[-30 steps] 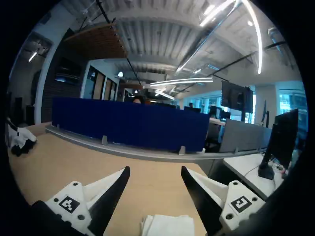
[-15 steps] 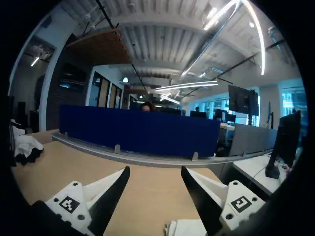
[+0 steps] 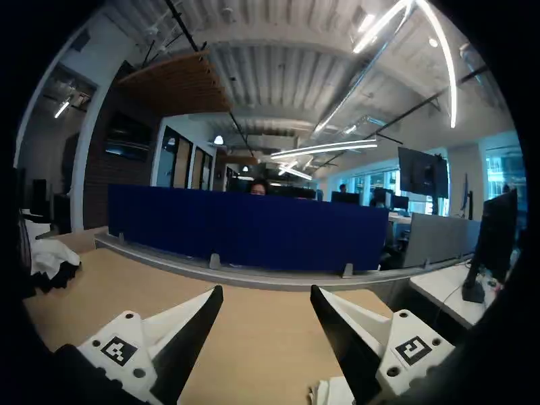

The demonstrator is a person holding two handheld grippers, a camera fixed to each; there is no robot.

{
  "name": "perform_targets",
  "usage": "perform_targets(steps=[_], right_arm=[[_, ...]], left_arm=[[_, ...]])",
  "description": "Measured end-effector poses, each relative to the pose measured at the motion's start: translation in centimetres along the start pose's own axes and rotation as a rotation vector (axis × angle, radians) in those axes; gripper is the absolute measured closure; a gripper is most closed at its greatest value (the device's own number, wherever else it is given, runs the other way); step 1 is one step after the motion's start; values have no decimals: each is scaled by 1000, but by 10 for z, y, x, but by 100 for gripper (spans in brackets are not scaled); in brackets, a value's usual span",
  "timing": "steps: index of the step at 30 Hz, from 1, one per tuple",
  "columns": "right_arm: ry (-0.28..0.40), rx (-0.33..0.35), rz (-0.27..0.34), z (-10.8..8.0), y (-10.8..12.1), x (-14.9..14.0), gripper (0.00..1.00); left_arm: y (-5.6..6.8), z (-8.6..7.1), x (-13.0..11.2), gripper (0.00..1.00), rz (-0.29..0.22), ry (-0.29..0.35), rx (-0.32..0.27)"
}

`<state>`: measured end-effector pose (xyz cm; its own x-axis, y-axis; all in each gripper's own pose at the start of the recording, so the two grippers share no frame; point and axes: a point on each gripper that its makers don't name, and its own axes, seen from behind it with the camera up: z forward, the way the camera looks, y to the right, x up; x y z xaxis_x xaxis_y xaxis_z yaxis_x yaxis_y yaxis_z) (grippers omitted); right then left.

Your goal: Fold towel

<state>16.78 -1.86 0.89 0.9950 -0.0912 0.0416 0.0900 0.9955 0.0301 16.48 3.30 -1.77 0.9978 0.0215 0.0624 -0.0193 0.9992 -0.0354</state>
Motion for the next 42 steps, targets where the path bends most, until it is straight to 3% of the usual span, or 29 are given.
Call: perform_targets(steps=[6,15,33,42], right_arm=[[-12,-4,-4,-1,-2,-14,0],[-1,-22,-9,-6,2,-46,0],[5,-32,13,0,1,-142,0],[19,-28,14,5,-3,-148,0]], left_arm=[[-6,2,-6,9,-4,3,8],[-12,6,-36,9,-15,19,7],[-5,13,-127,9,-35,58,3],[-6,15,-144,9,-39,57,10]])
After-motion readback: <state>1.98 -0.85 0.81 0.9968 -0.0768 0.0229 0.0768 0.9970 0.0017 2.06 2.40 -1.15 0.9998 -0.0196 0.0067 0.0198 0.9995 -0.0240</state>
